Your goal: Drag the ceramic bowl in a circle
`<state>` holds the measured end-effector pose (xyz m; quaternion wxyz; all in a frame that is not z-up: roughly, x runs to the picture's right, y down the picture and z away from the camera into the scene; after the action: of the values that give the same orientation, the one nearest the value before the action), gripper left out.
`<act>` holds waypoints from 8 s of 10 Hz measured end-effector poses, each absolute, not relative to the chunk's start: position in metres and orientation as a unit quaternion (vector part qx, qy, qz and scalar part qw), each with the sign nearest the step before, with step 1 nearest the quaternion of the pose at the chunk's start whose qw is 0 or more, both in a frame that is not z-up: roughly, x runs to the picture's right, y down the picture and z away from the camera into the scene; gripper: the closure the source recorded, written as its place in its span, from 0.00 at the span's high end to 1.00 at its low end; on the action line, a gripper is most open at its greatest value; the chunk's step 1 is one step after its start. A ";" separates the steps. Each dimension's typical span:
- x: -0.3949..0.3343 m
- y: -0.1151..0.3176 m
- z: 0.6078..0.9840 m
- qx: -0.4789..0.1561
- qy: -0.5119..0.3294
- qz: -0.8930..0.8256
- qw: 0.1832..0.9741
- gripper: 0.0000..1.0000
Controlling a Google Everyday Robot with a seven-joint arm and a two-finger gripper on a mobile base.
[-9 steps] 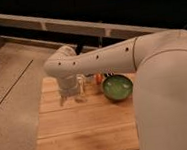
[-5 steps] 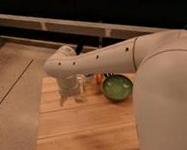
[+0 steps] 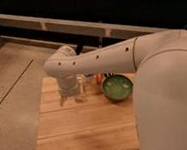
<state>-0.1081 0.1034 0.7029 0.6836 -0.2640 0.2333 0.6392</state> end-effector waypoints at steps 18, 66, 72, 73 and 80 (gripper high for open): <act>-0.080 0.008 0.744 -0.255 0.066 0.646 0.717 0.65; 0.019 0.058 0.863 -0.242 0.208 0.626 0.711 0.00; -0.032 0.063 0.844 -0.271 0.206 0.605 0.719 0.00; -0.029 0.063 0.848 -0.269 0.210 0.603 0.721 0.00; 0.029 0.054 0.847 -0.216 0.276 0.615 0.706 0.00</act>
<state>0.0293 0.0542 0.8471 0.7059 -0.2162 0.2763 0.6153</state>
